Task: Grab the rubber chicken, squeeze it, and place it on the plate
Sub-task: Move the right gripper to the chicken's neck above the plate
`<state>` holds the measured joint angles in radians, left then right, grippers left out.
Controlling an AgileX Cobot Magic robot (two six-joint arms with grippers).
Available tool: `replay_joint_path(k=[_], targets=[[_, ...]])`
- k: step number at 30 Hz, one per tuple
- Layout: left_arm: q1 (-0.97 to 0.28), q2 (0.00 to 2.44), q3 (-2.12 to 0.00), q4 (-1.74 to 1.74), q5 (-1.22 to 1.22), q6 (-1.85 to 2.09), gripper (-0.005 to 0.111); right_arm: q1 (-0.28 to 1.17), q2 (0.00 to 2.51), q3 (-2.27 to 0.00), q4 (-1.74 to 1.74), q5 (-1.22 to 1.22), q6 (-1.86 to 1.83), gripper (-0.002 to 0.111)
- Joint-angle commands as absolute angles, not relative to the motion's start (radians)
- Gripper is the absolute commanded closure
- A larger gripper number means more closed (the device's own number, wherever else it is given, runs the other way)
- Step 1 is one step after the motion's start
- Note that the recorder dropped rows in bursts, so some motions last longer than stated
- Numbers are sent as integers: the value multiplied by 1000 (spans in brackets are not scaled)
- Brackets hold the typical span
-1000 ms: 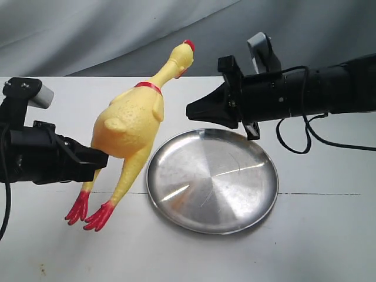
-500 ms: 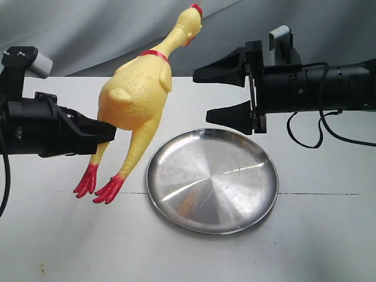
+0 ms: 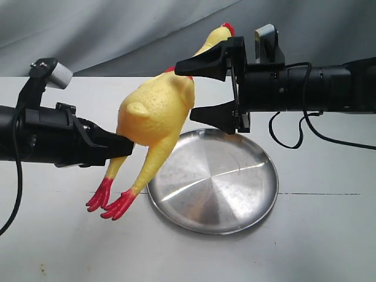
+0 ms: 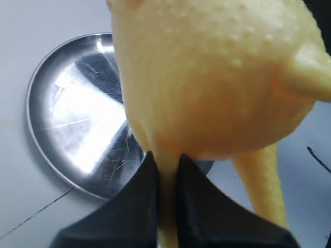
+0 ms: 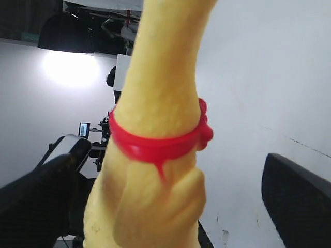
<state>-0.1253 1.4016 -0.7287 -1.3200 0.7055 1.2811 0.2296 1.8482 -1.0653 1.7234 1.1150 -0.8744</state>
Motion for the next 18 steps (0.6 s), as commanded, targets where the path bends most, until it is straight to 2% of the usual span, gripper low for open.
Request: replay_joint_path(k=[1, 13, 18], targets=[[-128, 1401, -738, -1357, 748, 1298, 107, 234, 1868, -1073, 1728, 1105, -891, 20], [-128, 1401, -738, -1372, 739, 1307, 107, 314, 1892, -1084, 1744, 1101, -915, 20], [-128, 1472, -738, -1383, 728, 1329, 107, 331, 1892, -1084, 1744, 1121, -913, 20]])
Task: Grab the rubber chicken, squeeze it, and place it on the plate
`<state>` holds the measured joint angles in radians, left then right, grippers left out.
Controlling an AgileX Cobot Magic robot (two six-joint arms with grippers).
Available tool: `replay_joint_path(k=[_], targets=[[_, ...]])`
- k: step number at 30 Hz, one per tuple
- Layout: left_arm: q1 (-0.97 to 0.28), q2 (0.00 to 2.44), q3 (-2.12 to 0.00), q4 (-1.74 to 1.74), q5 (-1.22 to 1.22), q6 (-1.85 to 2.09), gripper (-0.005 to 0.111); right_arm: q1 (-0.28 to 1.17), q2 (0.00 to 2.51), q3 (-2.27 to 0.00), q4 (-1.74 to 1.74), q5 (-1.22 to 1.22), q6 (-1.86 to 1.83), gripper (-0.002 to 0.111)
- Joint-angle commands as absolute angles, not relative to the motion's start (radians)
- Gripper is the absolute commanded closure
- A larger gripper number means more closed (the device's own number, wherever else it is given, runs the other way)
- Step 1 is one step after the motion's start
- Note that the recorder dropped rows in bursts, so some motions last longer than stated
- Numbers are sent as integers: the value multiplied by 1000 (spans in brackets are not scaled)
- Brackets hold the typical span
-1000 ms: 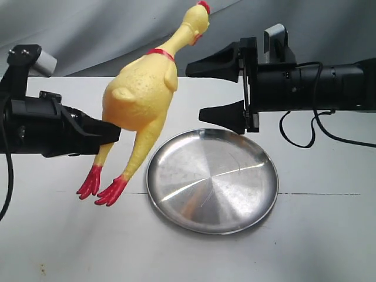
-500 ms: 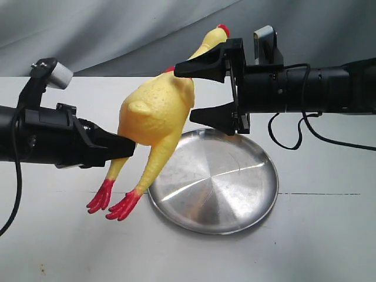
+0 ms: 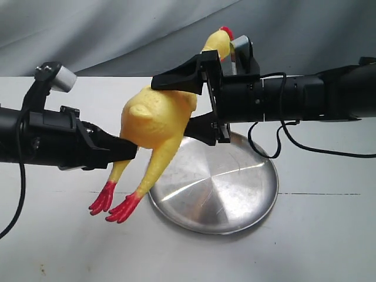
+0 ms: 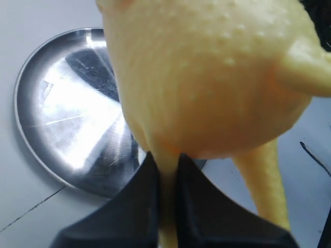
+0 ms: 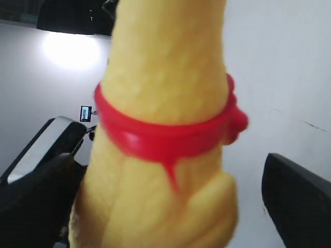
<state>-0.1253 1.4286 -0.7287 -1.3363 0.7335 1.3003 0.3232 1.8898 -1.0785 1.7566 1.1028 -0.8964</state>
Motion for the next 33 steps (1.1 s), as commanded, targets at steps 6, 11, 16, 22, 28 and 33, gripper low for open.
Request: replay_joint_path(k=[6, 11, 16, 22, 28, 33], targets=[[-128, 1528, -798, -1439, 726, 1413, 107, 331, 1892, -1084, 1744, 1127, -913, 20], [-128, 1540, -807, -1401, 733, 1388, 107, 331, 1892, -1084, 1744, 1083, -913, 21], [-130, 1556, -807, -1401, 746, 1388, 107, 331, 1892, -1084, 1744, 1083, -909, 21], [-132, 1561, -807, -1408, 767, 1388, 107, 331, 1892, -1084, 1744, 1050, -909, 31], [-132, 1561, -807, -1411, 767, 1388, 107, 331, 1892, -1084, 1744, 1033, -948, 105], [-132, 1561, -809, -1458, 759, 1400, 107, 331, 1892, -1084, 1744, 1032, -970, 108]])
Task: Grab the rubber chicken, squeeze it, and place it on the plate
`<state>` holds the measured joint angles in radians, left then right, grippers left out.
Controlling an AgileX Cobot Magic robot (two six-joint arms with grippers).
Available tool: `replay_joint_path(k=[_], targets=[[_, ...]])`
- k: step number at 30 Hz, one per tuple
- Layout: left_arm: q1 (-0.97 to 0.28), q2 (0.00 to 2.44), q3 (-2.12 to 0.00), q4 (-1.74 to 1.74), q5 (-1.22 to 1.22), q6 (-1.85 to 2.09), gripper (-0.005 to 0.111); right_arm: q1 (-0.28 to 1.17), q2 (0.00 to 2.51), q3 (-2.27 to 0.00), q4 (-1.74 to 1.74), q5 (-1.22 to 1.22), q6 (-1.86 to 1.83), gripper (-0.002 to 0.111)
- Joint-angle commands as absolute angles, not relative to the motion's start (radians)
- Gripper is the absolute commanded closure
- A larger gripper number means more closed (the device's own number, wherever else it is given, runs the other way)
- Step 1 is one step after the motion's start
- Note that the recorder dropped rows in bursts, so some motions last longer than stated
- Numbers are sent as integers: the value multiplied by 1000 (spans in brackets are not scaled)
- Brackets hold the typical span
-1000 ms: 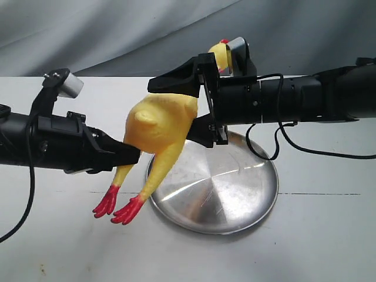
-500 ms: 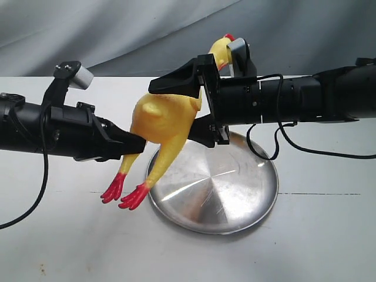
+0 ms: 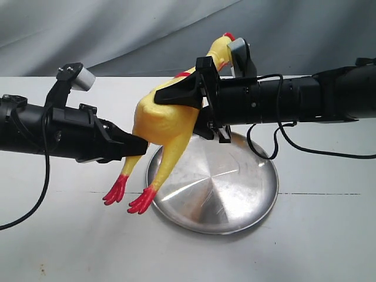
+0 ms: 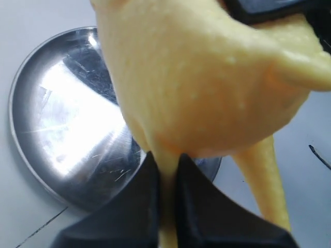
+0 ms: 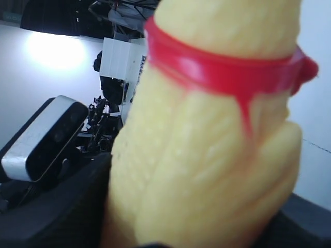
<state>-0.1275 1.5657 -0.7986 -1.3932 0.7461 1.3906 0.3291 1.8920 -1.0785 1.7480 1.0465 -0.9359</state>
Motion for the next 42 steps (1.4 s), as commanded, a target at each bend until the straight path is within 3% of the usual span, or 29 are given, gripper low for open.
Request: replay_joint_path(k=[1, 22, 24, 27, 32, 33, 42], targets=[[-132, 1561, -809, -1463, 759, 1404, 107, 331, 1892, -1084, 1744, 1030, -970, 108], [-132, 1561, -809, -1501, 767, 1413, 107, 331, 1892, -1084, 1744, 981, -968, 106], [-132, 1561, -809, -1501, 767, 1413, 107, 331, 1892, -1084, 1744, 981, -968, 96], [-132, 1561, -809, -1501, 767, 1413, 107, 331, 1892, -1084, 1744, 981, -968, 69], [-132, 1561, -809, -1501, 767, 1413, 107, 331, 1892, -1084, 1744, 920, -963, 7], [-132, 1561, -809, -1501, 767, 1413, 107, 331, 1892, -1084, 1744, 920, -960, 3], [-132, 1561, -809, -1493, 771, 1413, 107, 331, 1892, -1084, 1744, 928, -917, 3]])
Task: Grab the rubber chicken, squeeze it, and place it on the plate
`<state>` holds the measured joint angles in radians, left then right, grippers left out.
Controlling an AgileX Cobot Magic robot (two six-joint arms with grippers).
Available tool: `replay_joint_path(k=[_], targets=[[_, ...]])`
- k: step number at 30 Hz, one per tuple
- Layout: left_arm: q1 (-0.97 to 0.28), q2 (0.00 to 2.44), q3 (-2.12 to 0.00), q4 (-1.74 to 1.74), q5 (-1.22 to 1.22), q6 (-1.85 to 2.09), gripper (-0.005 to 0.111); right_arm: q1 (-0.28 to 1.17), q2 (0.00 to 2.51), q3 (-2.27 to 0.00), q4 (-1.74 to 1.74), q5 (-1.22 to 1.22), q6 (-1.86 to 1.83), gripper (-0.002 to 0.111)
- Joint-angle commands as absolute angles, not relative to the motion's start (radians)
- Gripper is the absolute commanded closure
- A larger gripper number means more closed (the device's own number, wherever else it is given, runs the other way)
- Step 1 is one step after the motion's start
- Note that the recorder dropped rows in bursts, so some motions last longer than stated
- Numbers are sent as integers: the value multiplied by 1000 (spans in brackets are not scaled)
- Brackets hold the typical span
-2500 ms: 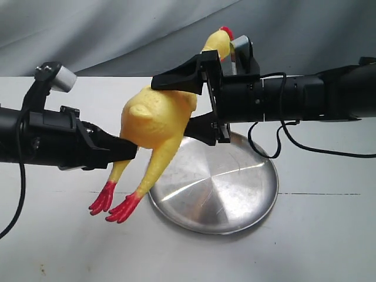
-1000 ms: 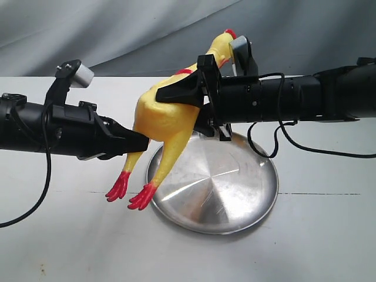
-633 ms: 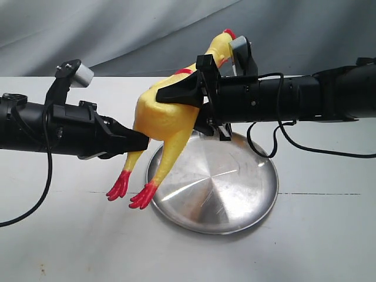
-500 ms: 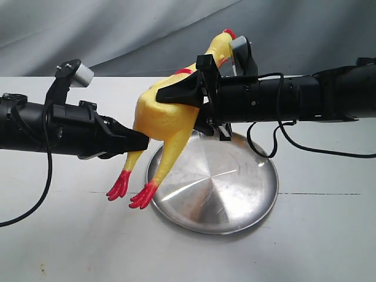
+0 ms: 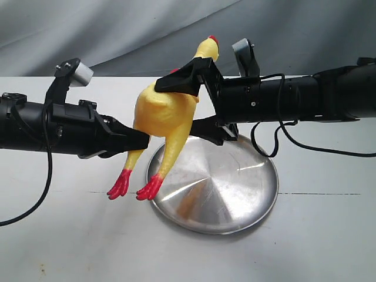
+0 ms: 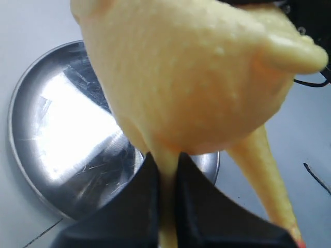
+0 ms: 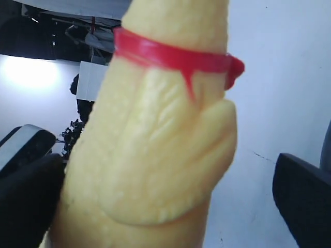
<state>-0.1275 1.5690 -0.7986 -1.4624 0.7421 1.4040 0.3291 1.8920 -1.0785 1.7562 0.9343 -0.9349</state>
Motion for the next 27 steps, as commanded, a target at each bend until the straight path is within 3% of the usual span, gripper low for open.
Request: replay_joint_path(k=[1, 20, 22, 23, 27], targets=[[-132, 1561, -809, -1487, 771, 1413, 107, 331, 1892, -1084, 1744, 934, -897, 3], [-132, 1561, -809, -1449, 774, 1406, 107, 329, 1892, -1084, 1744, 1100, -832, 6], [-132, 1561, -809, -1442, 783, 1406, 107, 329, 1892, -1084, 1744, 1100, -832, 17], [-132, 1561, -809, -1440, 783, 1403, 107, 329, 1892, -1084, 1744, 1100, -832, 28], [-132, 1561, -809, -1437, 783, 1395, 107, 329, 1892, -1084, 1744, 1127, -865, 102]])
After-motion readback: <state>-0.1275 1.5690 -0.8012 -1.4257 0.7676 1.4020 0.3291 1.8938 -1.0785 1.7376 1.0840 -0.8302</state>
